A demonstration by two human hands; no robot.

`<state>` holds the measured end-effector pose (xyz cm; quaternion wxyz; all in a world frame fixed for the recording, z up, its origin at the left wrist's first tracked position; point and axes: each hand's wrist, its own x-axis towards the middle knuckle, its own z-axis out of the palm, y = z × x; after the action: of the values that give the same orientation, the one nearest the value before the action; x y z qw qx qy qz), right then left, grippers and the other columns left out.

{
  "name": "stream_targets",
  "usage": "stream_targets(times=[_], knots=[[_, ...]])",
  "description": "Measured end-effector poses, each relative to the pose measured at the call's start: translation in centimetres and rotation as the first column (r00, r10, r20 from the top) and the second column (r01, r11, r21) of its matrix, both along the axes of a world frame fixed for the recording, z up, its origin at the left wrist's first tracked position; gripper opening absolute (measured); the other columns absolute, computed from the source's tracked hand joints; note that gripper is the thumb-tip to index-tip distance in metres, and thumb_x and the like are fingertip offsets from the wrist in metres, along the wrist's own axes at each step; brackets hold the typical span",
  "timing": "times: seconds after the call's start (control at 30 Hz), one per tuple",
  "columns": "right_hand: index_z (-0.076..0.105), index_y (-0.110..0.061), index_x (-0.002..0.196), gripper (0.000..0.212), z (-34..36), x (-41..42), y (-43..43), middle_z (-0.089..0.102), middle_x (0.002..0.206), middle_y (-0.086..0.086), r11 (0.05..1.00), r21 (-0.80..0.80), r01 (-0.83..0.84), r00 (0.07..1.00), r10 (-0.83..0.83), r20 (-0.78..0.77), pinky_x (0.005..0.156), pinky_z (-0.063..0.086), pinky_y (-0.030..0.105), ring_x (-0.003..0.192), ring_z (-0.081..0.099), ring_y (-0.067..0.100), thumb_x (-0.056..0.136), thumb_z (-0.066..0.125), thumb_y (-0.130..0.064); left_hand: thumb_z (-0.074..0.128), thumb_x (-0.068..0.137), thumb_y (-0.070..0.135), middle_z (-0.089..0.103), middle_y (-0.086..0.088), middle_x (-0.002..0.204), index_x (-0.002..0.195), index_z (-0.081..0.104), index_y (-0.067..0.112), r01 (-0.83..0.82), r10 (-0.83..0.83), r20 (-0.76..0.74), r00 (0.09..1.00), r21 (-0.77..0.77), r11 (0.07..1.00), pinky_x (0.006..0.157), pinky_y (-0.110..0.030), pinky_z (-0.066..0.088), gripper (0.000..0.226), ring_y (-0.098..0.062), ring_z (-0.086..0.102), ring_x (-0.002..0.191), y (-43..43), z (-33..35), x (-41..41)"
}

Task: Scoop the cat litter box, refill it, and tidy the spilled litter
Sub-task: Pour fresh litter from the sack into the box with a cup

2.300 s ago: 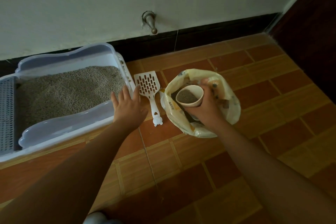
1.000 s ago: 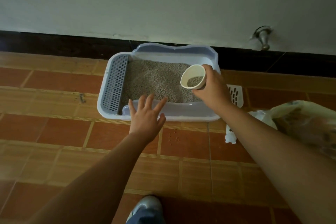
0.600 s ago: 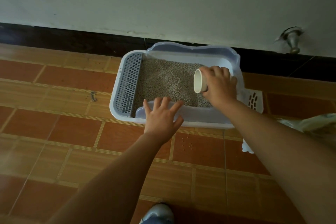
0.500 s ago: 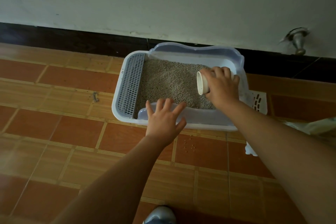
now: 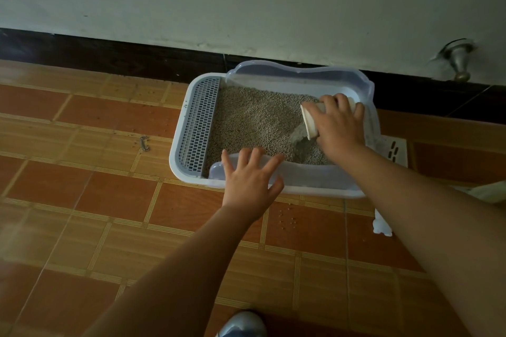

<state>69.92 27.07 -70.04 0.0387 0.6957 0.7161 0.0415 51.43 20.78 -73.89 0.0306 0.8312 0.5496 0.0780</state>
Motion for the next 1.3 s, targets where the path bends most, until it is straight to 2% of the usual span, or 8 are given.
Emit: stream_targets(times=[0.23,0.57,0.7,0.83,0.93,1.03,1.2,1.3], knots=[[0.027,-0.024,0.140,0.087,1.1,0.0,0.2,0.033,0.141,0.009,0.996,-0.043,-0.074,0.990,0.078,0.118,0.099,0.025,0.048,0.130,0.026,0.032,0.069,0.074,-0.010,0.041,0.079,0.047,0.061,-0.002,0.103,0.112,0.059,0.033,0.009,-0.008,-0.018,1.000,0.013,1.000,0.088,-0.067,0.038,0.041,-0.026,0.059,0.100,0.0,0.0,0.1],[0.025,-0.020,0.141,0.090,1.9,0.1,-0.1,0.035,0.140,0.011,0.995,-0.030,-0.097,0.980,0.100,0.170,0.100,0.025,0.049,0.130,0.026,0.033,0.067,0.074,-0.008,0.040,0.078,0.047,0.061,-0.003,0.104,0.114,0.057,0.033,-0.009,0.009,-0.015,1.000,-0.024,1.000,0.090,-0.068,0.036,0.042,-0.027,0.059,0.101,0.1,0.2,0.1],[0.028,-0.019,0.141,0.088,1.5,0.3,-0.7,0.037,0.139,0.011,0.991,-0.037,-0.130,0.974,0.135,0.181,0.098,0.026,0.048,0.129,0.029,0.033,0.066,0.075,-0.010,0.042,0.083,0.047,0.056,-0.004,0.116,0.123,0.051,0.033,-0.018,0.017,-0.012,1.000,-0.075,0.997,0.100,-0.069,0.023,0.043,-0.028,0.050,0.114,0.1,0.3,0.1],[0.032,-0.021,0.138,0.074,0.9,1.0,-1.4,0.041,0.137,0.006,0.999,0.005,0.046,0.998,-0.046,-0.037,0.095,0.029,0.045,0.125,0.033,0.030,0.074,0.072,-0.021,0.040,0.092,0.048,0.038,-0.003,0.137,0.138,0.035,0.036,-0.022,0.019,-0.021,1.000,-0.141,0.990,0.109,-0.064,0.002,0.048,-0.025,0.028,0.133,-0.2,0.9,0.1],[0.034,-0.021,0.137,0.073,0.8,1.4,-2.1,0.042,0.136,0.006,0.983,0.015,0.184,0.952,-0.175,-0.252,0.093,0.033,0.044,0.125,0.034,0.030,0.075,0.071,-0.029,0.036,0.092,0.050,0.033,-0.001,0.141,0.141,0.028,0.038,-0.025,0.019,-0.040,0.999,-0.144,0.989,0.110,-0.063,0.000,0.051,-0.023,0.022,0.135,-0.3,1.0,0.2],[0.034,-0.021,0.138,0.076,0.6,1.7,-3.0,0.041,0.138,0.006,0.982,0.002,0.188,0.923,-0.176,-0.341,0.092,0.036,0.044,0.126,0.033,0.030,0.074,0.074,-0.031,0.036,0.092,0.051,0.032,-0.001,0.141,0.142,0.027,0.038,-0.039,0.031,-0.054,0.998,-0.163,0.986,0.111,-0.063,0.000,0.052,-0.024,0.020,0.137,-0.3,1.1,0.4],[0.037,-0.014,0.134,0.077,0.7,2.2,-4.0,0.044,0.133,0.009,0.961,0.069,0.268,0.744,-0.161,-0.649,0.092,0.041,0.045,0.124,0.037,0.030,0.070,0.078,-0.030,0.037,0.092,0.051,0.031,-0.001,0.142,0.141,0.027,0.038,-0.068,0.059,-0.064,0.996,-0.146,0.987,0.111,-0.063,0.001,0.051,-0.024,0.018,0.138,-0.7,1.0,0.7],[0.036,-0.010,0.133,0.079,1.4,2.5,-4.7,0.045,0.132,0.010,0.942,0.133,0.309,0.630,-0.098,-0.770,0.093,0.045,0.042,0.122,0.042,0.028,0.069,0.079,-0.027,0.038,0.092,0.051,0.031,-0.001,0.143,0.141,0.028,0.037,-0.075,0.065,-0.069,0.995,-0.142,0.987,0.112,-0.063,0.002,0.052,-0.025,0.019,0.138,-0.8,1.2,0.8]])
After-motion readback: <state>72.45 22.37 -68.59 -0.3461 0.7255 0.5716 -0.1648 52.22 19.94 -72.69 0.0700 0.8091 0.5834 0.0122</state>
